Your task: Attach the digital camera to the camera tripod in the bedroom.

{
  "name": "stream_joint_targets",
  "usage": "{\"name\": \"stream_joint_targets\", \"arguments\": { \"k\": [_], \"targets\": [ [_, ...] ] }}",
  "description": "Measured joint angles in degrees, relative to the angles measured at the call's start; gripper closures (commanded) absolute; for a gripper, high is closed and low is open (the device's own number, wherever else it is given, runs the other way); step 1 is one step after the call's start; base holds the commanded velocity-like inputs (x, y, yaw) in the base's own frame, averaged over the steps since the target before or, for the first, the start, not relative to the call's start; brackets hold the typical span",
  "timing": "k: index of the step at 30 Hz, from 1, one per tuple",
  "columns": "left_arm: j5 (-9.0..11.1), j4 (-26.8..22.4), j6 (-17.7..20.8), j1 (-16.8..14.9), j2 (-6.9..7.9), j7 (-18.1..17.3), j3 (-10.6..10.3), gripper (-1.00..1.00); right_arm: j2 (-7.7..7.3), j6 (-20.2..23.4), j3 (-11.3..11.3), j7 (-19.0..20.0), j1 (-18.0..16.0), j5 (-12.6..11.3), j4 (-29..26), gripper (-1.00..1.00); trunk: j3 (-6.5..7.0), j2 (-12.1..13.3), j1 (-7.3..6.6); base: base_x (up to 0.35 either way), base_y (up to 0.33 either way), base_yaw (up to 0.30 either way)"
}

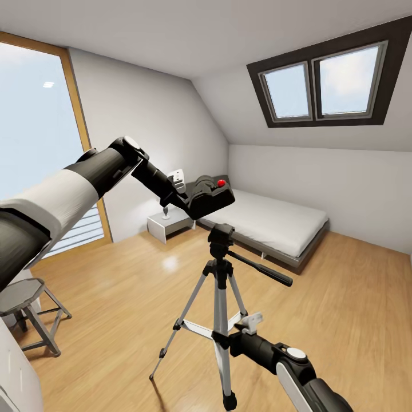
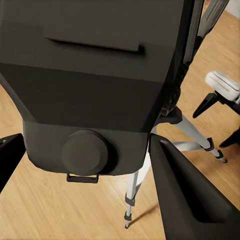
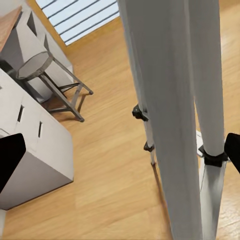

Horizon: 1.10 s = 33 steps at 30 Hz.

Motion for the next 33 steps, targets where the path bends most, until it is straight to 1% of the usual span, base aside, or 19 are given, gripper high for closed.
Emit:
{"name": "stream_joint_targets", "arguments": {
  "k": [9,19,24,33],
  "targets": [
    [-0.02,0.00,0.00,0.00,-0.04,0.00,-0.01,1.00,0.57,0.00,-0.01,-0.02,-0.04,0.06,0.43,-1.00,0.00,0.00,0.00,0.000,0.000,0.000],
    [0.01,0.00,0.00,0.00,-0.02,0.00,0.00,1.00,0.72,-0.06,0.00,-0.47,-0.34,0.06,0.71,-1.00,0.00,0.00,0.00,0.000,0.000,0.000],
    [0.00,0.00,0.00,0.00,-0.05,0.00,0.00,1.00,1.03,-0.30,-0.01,-2.41,-0.99,0.04,1.24,-1.00,0.00,0.00,0.00,0.000,0.000,0.000],
    [0.04,0.00,0.00,0.00,-0.06,0.00,0.00,1.00,1.68,-1.30,-0.01,-3.73,-1.39,0.03,1.49,-1.00,0.00,0.00,0.00,0.000,0.000,0.000]
  ]
}}
